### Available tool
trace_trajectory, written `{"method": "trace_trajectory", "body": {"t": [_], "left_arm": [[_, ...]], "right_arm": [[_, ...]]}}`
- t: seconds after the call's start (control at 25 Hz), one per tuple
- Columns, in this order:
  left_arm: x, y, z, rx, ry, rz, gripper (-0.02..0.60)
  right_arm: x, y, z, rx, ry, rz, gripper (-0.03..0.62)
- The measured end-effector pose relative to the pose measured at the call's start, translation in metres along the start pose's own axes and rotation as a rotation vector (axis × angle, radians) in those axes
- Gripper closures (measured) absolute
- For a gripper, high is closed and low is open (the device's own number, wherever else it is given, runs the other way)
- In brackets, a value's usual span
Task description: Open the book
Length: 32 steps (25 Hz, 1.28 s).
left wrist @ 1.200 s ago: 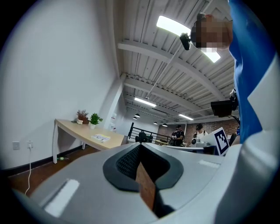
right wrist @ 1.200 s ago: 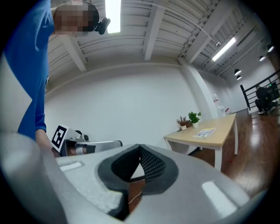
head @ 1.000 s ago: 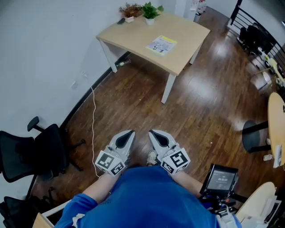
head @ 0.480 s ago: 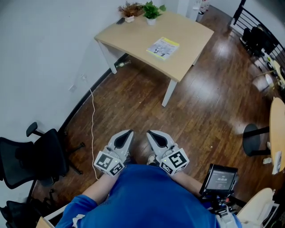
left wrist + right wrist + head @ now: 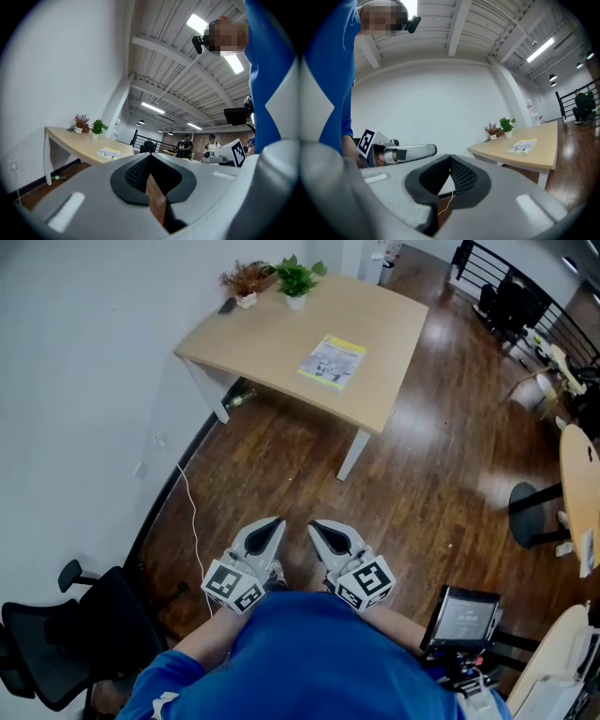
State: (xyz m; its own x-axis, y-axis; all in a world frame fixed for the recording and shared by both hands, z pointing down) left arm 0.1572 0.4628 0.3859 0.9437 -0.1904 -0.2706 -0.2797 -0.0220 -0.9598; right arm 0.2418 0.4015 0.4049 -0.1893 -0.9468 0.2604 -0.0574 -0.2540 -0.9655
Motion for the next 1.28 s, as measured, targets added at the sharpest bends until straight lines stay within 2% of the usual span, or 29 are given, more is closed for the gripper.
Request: {"method": "trace_trajectory", "body": {"t": [0.24, 0.52, 0.84, 1.12, 1.28], "left_arm": [[-0.061, 0.017, -0.015, -0.016, -0.098, -0.009, 0.575], [-0.105, 0.03, -0.027, -0.047, -0.136, 0.001, 0.575], [-0.111, 0.031, -0.063, -0.061, -0.17, 0.008, 0.575], [-0.103, 0.033, -0.11, -0.068, -0.193, -0.016, 0.575], [-0.097, 0.035, -0.138, -0.083, -0.182, -0.05, 0.575]], "right_arm": [[0.007, 0.007, -0.06, 0.03, -0.094, 0.016, 0.591], [0.012, 0.008, -0.097, 0.036, -0.168, 0.009, 0.591], [0.04, 0.014, -0.098, 0.059, -0.219, -0.011, 0.591], [0.081, 0.027, -0.092, 0.08, -0.225, -0.017, 0.591], [0.107, 0.036, -0.085, 0.103, -0.227, -0.012, 0.591]]}}
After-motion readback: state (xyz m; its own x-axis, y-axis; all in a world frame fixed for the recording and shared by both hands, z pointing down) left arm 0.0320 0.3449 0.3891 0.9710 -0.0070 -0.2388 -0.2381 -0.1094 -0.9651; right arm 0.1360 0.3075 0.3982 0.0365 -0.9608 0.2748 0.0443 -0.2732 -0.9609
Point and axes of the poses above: the fingertips, and each gripper's own axes: z backward along the fingers, x to its right, y out of its top, the point moved 3 cm from there along z, backward along the fingers, and after that the axes turned 14 degrees about y, right-handed, at the moved point
